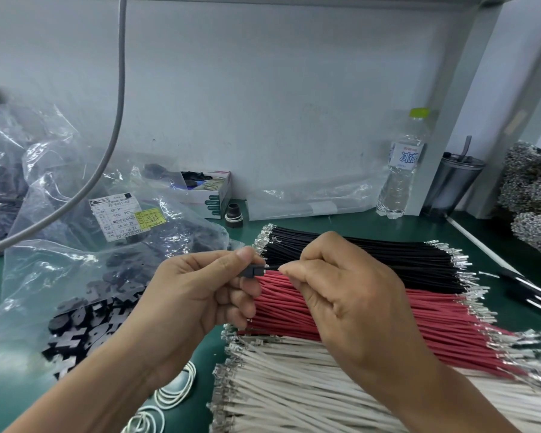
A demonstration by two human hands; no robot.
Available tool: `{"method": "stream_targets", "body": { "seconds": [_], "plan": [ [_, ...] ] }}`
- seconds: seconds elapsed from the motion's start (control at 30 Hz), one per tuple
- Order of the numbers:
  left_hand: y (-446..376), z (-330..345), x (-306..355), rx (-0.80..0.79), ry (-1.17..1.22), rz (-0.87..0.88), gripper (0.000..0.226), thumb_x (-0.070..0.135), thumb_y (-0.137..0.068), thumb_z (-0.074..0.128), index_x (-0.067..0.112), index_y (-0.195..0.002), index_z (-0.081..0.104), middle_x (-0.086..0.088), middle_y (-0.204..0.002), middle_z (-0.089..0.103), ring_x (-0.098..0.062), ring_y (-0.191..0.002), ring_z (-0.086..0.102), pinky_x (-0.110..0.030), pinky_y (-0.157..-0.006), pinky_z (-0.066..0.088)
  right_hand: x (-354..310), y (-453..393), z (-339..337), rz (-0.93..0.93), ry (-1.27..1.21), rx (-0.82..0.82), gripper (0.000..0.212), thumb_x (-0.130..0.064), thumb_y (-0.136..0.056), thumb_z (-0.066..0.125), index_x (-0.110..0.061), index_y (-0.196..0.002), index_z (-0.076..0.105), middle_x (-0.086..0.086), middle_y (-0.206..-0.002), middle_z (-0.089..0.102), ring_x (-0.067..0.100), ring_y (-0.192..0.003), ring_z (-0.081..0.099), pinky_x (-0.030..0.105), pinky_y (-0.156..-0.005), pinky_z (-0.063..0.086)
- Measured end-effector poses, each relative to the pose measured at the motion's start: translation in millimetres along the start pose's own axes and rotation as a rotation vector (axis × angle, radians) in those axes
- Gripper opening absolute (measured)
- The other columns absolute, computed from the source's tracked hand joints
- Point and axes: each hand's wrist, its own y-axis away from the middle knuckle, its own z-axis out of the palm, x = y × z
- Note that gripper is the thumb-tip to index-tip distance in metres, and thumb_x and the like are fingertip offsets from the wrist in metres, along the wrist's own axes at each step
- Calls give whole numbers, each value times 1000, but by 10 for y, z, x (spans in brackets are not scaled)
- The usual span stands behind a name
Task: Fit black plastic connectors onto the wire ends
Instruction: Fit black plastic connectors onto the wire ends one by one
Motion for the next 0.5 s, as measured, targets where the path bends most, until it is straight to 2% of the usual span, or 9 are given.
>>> {"method": "stream_targets", "body": {
  "seconds": [0.1, 0.2, 0.3, 0.4, 0.5],
  "plan": [
    [28, 35, 8, 23, -165, 104, 31, 29, -73, 80, 11, -98, 82, -19, -85, 77, -24, -60, 70, -28, -51, 57, 13, -3, -27, 95, -96, -34, 16, -25, -96, 61, -19, -101, 76, -11, -90, 58, 9, -76, 59, 30, -61, 52],
    [51, 38, 17, 33, -375, 268, 27, 11, -69, 85, 15, -96, 83, -17, -75, 76, -24, -57, 72, -25, -54, 58, 2, -11, -62, 158, -168, -61, 15, -29, -93, 63, -23, -96, 76, -15, -89, 59, 9, -80, 62, 31, -66, 53],
    [51, 36, 4, 19, -403, 255, 21, 8, -70, 83, 12, -90, 83, -18, -66, 74, -26, -52, 70, -26, -52, 58, -23, -20, -97, 175, -174, -92, 13, -32, -89, 66, -22, -87, 76, -15, -84, 61, 8, -77, 62, 31, -65, 52],
    [62, 49, 4, -4, -375, 229, 24, 13, -68, 84, 11, -92, 83, -20, -66, 74, -29, -53, 71, -27, -52, 58, -57, -19, -99, 154, -172, -99, 12, -28, -89, 67, -19, -84, 75, -13, -82, 60, 10, -74, 61, 32, -63, 51],
    [70, 46, 14, -24, -414, 252, 23, 18, -69, 84, 16, -92, 84, -15, -67, 75, -30, -52, 71, -26, -50, 56, -81, -30, -113, 121, -162, -121, 12, -27, -89, 67, -19, -85, 74, -13, -82, 59, 9, -73, 60, 30, -62, 50]
  ]
}}
